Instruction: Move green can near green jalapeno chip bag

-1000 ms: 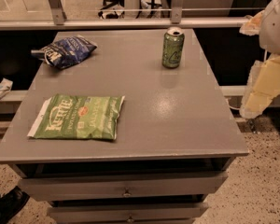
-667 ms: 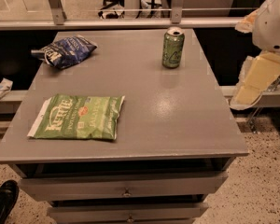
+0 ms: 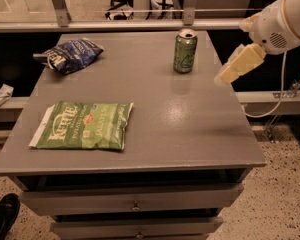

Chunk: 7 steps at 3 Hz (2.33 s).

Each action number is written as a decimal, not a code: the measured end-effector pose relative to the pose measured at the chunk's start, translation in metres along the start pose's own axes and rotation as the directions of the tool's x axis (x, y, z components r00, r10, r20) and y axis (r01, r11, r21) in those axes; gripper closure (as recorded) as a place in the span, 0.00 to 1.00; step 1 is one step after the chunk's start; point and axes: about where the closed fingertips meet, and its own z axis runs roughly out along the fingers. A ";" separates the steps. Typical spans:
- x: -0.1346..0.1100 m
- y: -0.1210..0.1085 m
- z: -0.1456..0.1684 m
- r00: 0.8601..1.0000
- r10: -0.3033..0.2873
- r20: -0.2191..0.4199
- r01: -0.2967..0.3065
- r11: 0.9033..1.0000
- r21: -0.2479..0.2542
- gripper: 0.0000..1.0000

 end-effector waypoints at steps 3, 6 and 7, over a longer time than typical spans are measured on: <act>-0.028 -0.079 0.122 0.917 0.153 0.369 -0.157 0.987 -0.020 0.00; -0.038 -0.079 0.166 0.846 0.247 0.472 -0.222 0.969 -0.110 0.38; -0.055 -0.056 0.158 0.815 0.251 0.522 -0.195 0.967 -0.162 0.69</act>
Offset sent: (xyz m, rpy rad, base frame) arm 0.1451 0.0341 -0.0443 0.4560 -0.1470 -0.0272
